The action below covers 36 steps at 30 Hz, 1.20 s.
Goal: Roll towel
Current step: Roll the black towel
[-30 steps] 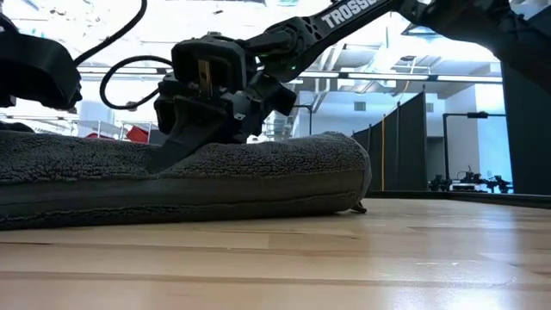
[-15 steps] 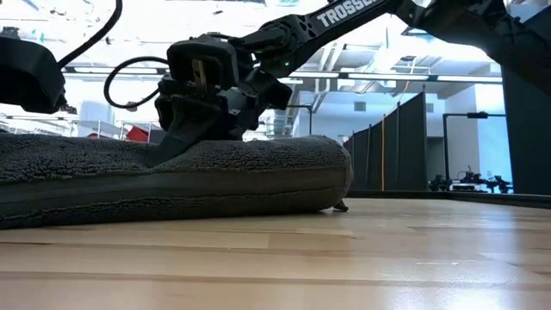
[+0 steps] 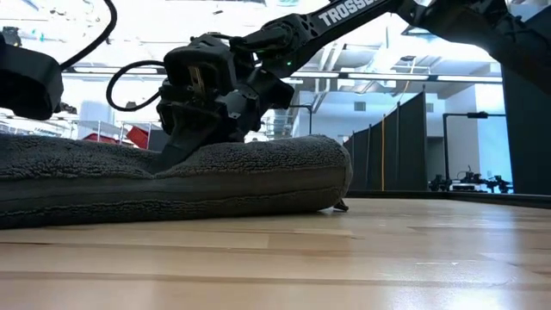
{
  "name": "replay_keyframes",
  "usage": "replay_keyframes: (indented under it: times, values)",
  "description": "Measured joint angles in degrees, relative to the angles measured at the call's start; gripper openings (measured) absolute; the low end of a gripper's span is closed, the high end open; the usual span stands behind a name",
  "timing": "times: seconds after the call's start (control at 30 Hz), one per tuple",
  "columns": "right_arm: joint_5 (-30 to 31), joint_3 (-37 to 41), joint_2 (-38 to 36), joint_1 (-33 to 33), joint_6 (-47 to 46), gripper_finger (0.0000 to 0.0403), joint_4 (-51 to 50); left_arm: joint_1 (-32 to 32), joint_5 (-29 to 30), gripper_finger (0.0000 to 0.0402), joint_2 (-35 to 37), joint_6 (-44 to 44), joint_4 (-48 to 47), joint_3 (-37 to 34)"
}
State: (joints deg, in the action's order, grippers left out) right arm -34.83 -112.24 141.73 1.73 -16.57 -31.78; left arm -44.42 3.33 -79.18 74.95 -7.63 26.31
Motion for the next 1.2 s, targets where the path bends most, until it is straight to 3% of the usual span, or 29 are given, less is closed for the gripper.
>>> replay_keyframes:
  times: [0.4, 0.7, 1.2]
  values:
    - [1.0, 0.0, 0.1, -0.2, 0.4, 0.0106, 1.3, -6.9, 5.2, 0.0071, 1.6, 12.0, -2.6, -0.2]
    - [1.7, 0.0, 0.1, -0.3, 0.5, 0.0106, 2.5, -13.4, 5.2, 0.0072, 8.0, 21.8, -11.2, -0.4]
    - [4.1, 0.1, -0.1, -0.2, 1.7, 0.0106, -0.6, -22.0, 1.9, 0.0073, 13.5, 28.8, -11.3, -0.6]
